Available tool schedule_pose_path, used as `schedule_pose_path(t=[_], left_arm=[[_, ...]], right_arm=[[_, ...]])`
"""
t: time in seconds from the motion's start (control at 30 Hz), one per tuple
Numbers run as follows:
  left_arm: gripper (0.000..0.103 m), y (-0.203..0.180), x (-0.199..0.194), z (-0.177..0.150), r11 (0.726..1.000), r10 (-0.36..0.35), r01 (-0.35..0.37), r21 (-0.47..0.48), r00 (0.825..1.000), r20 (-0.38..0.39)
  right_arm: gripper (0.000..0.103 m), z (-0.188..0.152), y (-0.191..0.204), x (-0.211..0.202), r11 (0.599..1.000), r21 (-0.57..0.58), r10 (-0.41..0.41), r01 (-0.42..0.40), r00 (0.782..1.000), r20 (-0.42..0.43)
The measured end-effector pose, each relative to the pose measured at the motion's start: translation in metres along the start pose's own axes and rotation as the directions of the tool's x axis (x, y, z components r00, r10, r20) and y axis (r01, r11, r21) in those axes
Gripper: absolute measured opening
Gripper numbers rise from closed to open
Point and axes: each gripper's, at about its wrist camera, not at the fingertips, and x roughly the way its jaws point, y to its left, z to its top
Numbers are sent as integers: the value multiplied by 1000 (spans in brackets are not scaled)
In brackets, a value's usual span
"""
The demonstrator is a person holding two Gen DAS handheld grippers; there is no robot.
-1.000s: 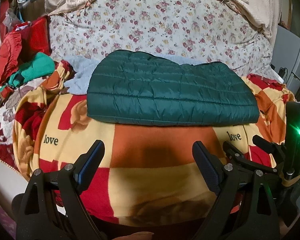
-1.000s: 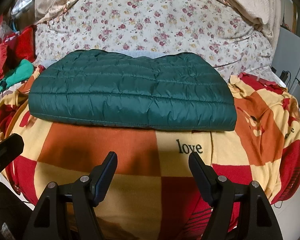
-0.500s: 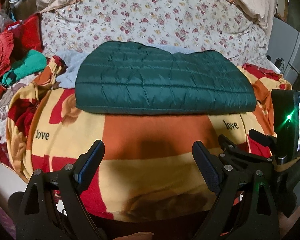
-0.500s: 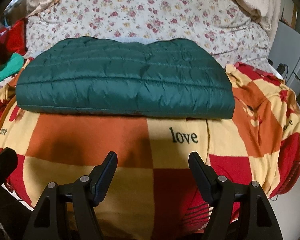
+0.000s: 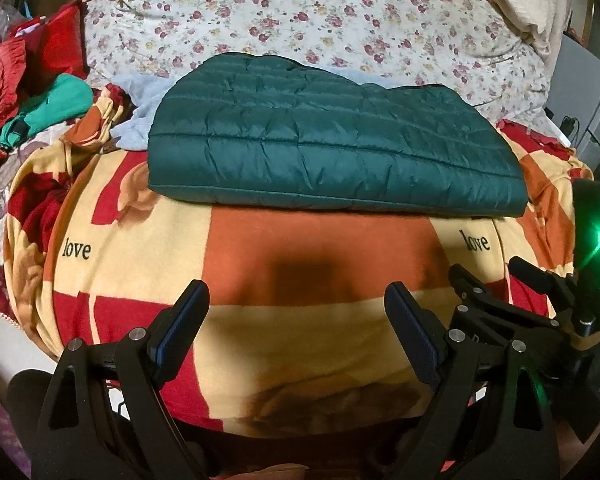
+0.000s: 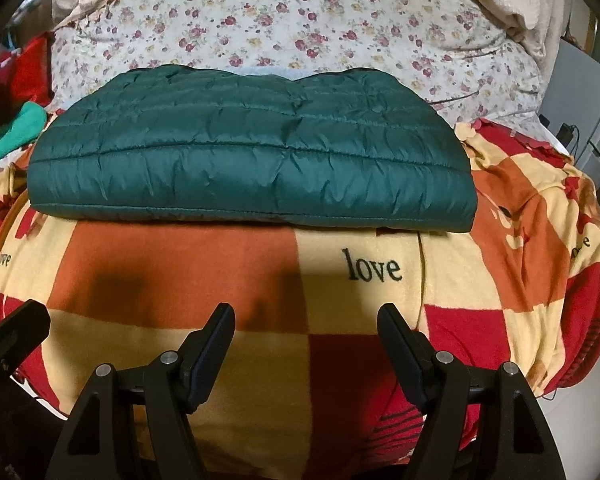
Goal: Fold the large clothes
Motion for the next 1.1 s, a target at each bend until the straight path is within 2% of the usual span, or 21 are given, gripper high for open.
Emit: schedule_pose_path(t=[0.17,0.4,1.1], left_arm=[[89,1,-1,0,1000,20,-20,-3,999,25],[89,-1,-11,0,997,68,-72,31,992,110],[89,0,-12,2,997,71,-74,22,991,115]], right_arm=[[71,1,2,-4,1000,-8,2,-2,1000,30],[71,3,5,-8,1000,-20,0,1,998,64],[71,3,9,-10,999,-32,6,-4,997,83]])
